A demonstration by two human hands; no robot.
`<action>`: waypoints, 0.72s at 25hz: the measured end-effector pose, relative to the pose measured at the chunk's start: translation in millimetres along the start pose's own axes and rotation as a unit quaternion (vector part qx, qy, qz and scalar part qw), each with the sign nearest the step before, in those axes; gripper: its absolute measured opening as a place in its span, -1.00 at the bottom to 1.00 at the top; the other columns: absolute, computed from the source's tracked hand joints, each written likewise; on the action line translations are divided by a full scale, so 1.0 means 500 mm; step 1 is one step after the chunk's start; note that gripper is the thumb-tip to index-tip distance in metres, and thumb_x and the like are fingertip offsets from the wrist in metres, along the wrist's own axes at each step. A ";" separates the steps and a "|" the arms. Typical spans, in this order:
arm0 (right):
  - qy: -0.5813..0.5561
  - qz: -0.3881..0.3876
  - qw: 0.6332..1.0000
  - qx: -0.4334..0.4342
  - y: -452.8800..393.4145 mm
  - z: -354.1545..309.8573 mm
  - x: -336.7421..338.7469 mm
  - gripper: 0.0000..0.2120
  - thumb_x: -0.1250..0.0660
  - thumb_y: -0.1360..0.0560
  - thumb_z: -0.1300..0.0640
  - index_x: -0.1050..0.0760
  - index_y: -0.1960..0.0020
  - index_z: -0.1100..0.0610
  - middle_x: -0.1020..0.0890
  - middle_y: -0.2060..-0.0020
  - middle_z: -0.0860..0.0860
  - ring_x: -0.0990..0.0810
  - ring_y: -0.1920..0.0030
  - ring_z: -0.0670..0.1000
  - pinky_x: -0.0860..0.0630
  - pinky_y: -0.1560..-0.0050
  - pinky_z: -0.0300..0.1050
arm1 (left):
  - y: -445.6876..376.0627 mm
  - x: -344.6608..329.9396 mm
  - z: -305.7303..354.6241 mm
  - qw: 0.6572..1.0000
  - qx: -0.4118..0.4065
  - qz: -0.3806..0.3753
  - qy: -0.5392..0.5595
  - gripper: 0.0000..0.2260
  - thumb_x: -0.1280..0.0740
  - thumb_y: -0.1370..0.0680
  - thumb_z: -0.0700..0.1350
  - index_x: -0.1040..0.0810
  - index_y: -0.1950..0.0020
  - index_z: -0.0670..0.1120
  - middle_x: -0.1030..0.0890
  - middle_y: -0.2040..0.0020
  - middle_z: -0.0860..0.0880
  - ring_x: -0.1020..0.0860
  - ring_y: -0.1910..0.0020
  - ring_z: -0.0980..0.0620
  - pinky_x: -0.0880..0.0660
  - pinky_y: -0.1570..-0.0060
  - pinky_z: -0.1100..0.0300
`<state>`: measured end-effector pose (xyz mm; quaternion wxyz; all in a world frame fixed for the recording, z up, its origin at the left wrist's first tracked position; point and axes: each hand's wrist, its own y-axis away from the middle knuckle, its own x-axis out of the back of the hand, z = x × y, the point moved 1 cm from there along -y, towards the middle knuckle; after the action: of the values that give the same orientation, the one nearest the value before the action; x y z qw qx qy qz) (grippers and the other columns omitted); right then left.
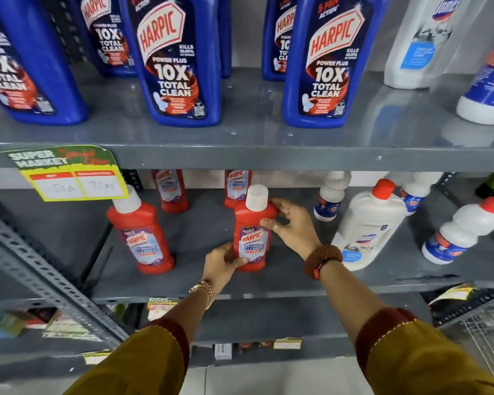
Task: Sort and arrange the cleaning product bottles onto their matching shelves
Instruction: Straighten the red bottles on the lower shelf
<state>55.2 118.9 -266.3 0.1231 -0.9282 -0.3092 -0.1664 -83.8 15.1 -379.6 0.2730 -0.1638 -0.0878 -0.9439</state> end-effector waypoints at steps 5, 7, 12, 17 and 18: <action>-0.008 0.000 1.000 0.006 0.003 -0.021 -0.035 -0.53 -0.44 -0.37 0.16 -0.43 -0.25 0.16 -0.57 -0.21 0.12 -0.54 -0.19 0.06 -0.49 -0.23 0.07 | 0.007 0.026 -0.020 1.000 -0.001 0.024 0.003 -0.65 -0.46 -0.41 -0.16 -0.55 -0.17 -0.12 -0.65 -0.09 -0.05 -0.60 0.16 0.20 -0.49 0.31 0.51; -0.007 0.002 1.000 0.006 0.005 -0.026 -0.039 -0.53 -0.43 -0.38 0.16 -0.42 -0.26 0.16 -0.56 -0.22 0.12 -0.54 -0.18 0.03 -0.48 -0.22 0.00 | 0.008 0.028 -0.020 0.999 0.003 0.032 0.004 -0.65 -0.45 -0.41 -0.16 -0.54 -0.18 -0.13 -0.65 -0.09 -0.06 -0.60 0.13 0.19 -0.51 0.22 0.47; -0.005 0.005 1.000 0.011 0.009 -0.035 -0.043 -0.54 -0.42 -0.39 0.17 -0.42 -0.26 0.17 -0.57 -0.22 0.11 -0.50 -0.10 -0.07 -0.47 -0.13 -0.14 | 0.005 0.025 -0.027 0.999 0.011 0.041 0.003 -0.64 -0.45 -0.41 -0.15 -0.54 -0.18 -0.12 -0.64 -0.09 -0.04 -0.59 0.05 0.10 -0.48 0.22 0.50; -0.018 0.004 1.000 -0.008 0.013 -0.024 -0.039 -0.51 -0.43 -0.38 0.15 -0.40 -0.28 0.14 -0.56 -0.22 0.08 -0.50 -0.12 -0.08 -0.47 -0.11 -0.16 | 0.007 0.040 -0.030 0.999 0.022 0.040 0.019 -0.61 -0.49 -0.36 -0.21 -0.55 -0.17 -0.18 -0.64 -0.09 -0.09 -0.61 -0.04 0.01 -0.53 -0.11 0.16; -0.027 -0.003 0.999 -0.020 0.015 -0.017 -0.038 -0.49 -0.44 -0.38 0.16 -0.38 -0.29 0.13 -0.55 -0.22 0.06 -0.50 -0.13 -0.07 -0.47 -0.10 -0.16 | 0.011 0.049 -0.035 0.998 0.027 0.044 0.021 -0.60 -0.48 -0.36 -0.25 -0.54 -0.18 -0.20 -0.64 -0.10 -0.11 -0.61 -0.06 0.00 -0.53 -0.11 0.19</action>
<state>43.7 100.4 -266.9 0.0958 -0.9338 -0.3115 -0.1478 -104.8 -6.0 -386.5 0.3206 -0.1400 -0.0998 -0.9315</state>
